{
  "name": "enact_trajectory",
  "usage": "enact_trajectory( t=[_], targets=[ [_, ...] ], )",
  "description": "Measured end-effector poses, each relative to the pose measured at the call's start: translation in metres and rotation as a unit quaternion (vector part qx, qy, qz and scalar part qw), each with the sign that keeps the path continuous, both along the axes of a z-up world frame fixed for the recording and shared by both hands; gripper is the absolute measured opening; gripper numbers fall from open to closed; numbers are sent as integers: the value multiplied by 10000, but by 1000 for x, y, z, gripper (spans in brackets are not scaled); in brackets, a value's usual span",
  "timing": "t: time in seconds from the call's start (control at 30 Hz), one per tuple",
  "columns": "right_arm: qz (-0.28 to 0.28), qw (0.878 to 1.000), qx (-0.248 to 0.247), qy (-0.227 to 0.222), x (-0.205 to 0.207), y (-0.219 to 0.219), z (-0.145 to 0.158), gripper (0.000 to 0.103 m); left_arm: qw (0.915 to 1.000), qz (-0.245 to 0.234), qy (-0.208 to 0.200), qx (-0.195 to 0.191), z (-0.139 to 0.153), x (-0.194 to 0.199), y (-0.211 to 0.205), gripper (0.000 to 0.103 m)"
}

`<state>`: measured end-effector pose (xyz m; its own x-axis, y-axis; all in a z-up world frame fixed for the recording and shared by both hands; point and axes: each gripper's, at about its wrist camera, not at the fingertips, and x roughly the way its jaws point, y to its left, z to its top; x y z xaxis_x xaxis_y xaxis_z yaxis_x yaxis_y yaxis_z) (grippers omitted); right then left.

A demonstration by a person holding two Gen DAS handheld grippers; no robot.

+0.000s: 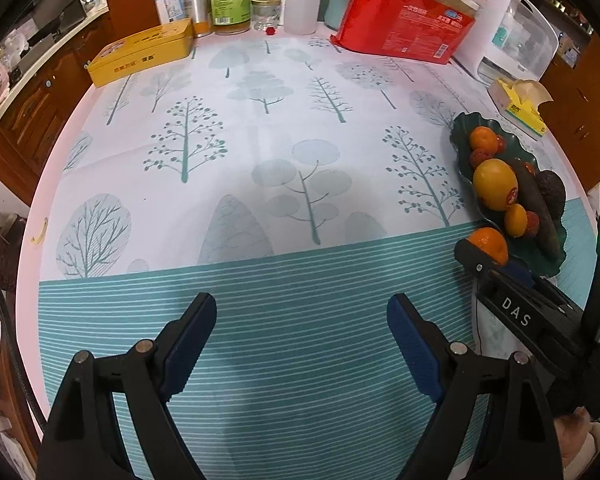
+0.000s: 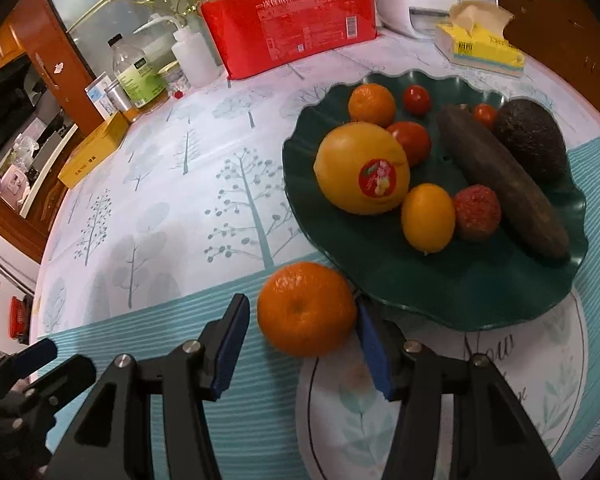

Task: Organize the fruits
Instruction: 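Close the right tool around the tangerine on the cloth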

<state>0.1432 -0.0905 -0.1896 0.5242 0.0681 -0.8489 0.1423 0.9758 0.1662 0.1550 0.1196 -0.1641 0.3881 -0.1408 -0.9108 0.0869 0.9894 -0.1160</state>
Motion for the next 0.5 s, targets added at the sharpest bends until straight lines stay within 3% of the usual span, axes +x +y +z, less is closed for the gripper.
enact_trajectory(
  t=[0.07, 0.5],
  targets=[
    [26, 9998, -174, -14, -1, 2, 0, 47, 10000, 28, 23, -6, -1, -1, 2, 86],
    [541, 9984, 45, 179, -45, 0, 9, 46, 9997, -145, 188, 36, 6, -16, -14, 88]
  ],
)
